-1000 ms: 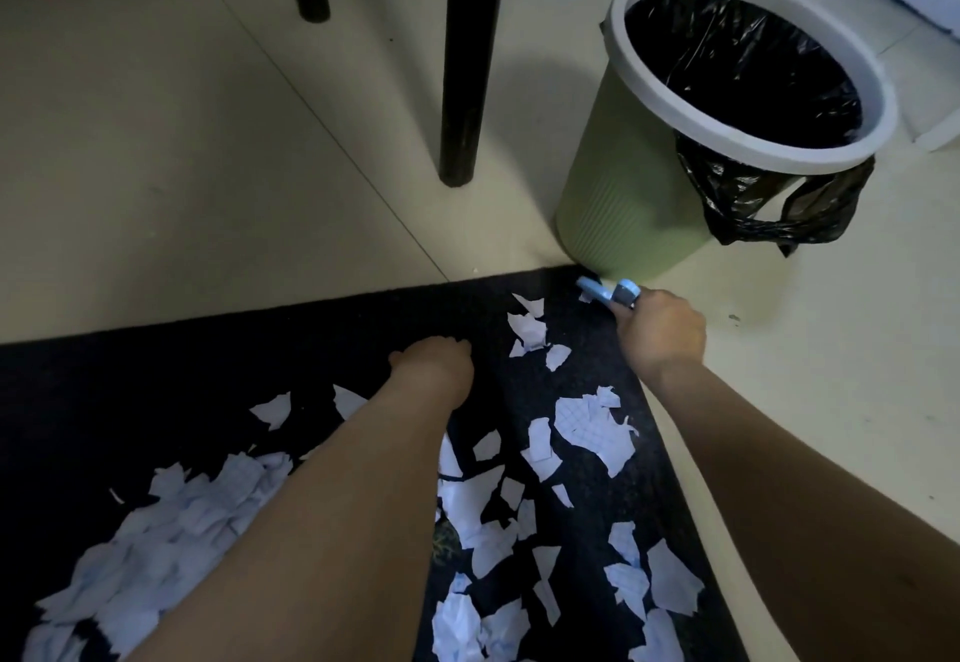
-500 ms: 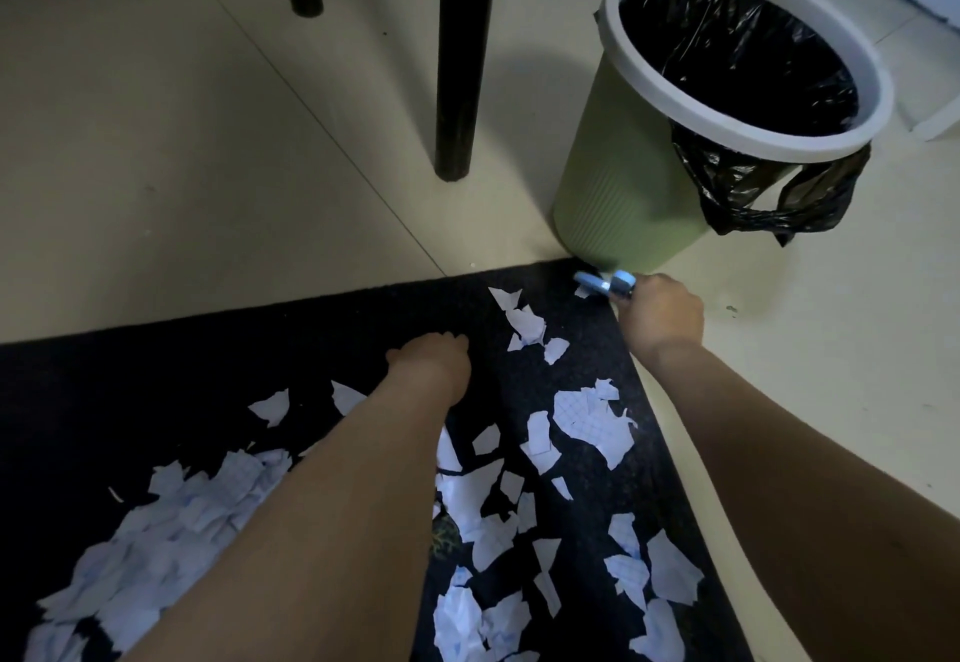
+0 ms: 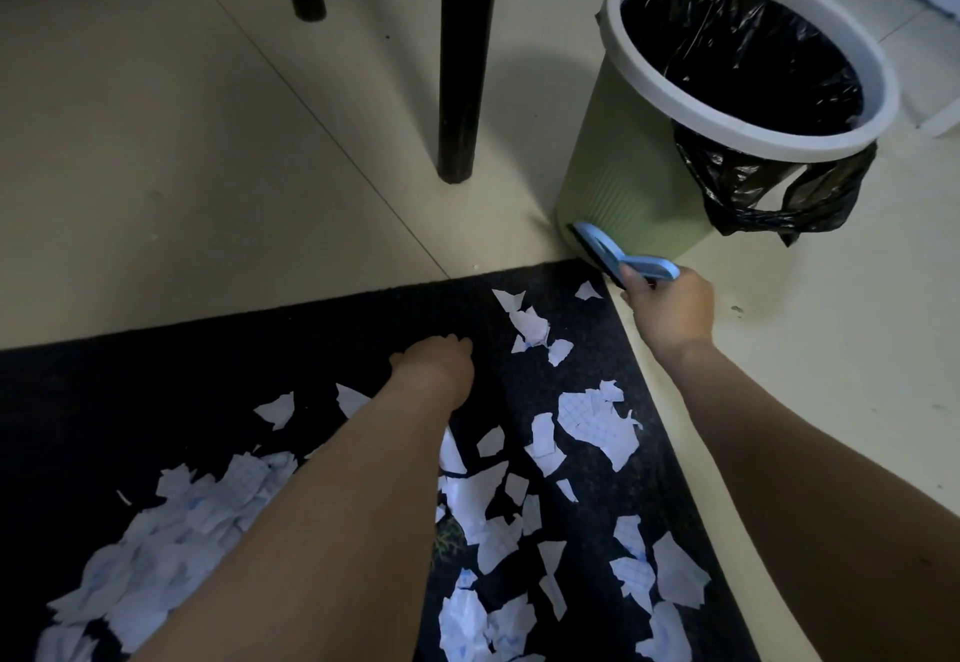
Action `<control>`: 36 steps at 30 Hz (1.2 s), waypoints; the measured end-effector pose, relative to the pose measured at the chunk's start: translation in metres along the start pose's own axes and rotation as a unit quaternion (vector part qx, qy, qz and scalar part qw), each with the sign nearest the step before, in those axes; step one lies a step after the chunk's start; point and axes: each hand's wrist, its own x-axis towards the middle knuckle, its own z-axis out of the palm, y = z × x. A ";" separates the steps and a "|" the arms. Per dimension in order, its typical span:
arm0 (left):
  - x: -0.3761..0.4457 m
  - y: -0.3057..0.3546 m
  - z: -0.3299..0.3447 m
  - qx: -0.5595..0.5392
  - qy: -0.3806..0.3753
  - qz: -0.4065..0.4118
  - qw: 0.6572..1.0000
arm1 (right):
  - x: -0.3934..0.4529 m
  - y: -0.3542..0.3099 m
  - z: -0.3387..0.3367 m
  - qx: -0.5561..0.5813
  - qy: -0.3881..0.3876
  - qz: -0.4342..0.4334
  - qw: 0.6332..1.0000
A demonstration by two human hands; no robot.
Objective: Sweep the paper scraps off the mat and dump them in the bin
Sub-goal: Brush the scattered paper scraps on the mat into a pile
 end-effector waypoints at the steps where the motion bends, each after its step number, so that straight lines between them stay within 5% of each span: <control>1: 0.000 0.000 0.000 -0.002 0.001 0.001 1.000 | 0.001 0.002 0.003 0.061 0.000 0.033 0.998; 6: 0.001 -0.001 0.000 -0.006 0.002 0.006 1.000 | 0.001 0.009 0.019 0.237 -0.030 0.167 0.956; 9: 0.002 0.000 0.000 -0.003 -0.007 -0.001 1.000 | -0.009 0.002 0.018 0.297 -0.036 0.161 0.940; 14: 0.001 0.000 -0.002 -0.007 -0.010 0.001 1.000 | -0.010 0.007 0.014 0.267 0.014 0.101 0.958; 20: 0.000 0.000 -0.003 -0.018 -0.010 -0.001 1.000 | -0.007 0.013 0.025 0.260 -0.050 0.155 0.952; 26: -0.006 -0.001 -0.001 -0.015 0.006 0.003 1.000 | -0.052 -0.005 0.011 0.093 -0.255 0.059 0.961; 30: -0.005 -0.003 -0.001 -0.034 0.003 0.005 0.999 | -0.046 -0.014 -0.002 0.094 -0.159 0.028 0.982; 33: -0.006 -0.004 -0.001 -0.033 -0.009 0.001 0.999 | -0.035 -0.020 -0.001 -0.083 -0.058 -0.018 0.995; 36: -0.008 -0.003 -0.002 -0.035 -0.015 -0.004 0.999 | -0.051 -0.023 0.014 -0.208 -0.103 -0.077 0.970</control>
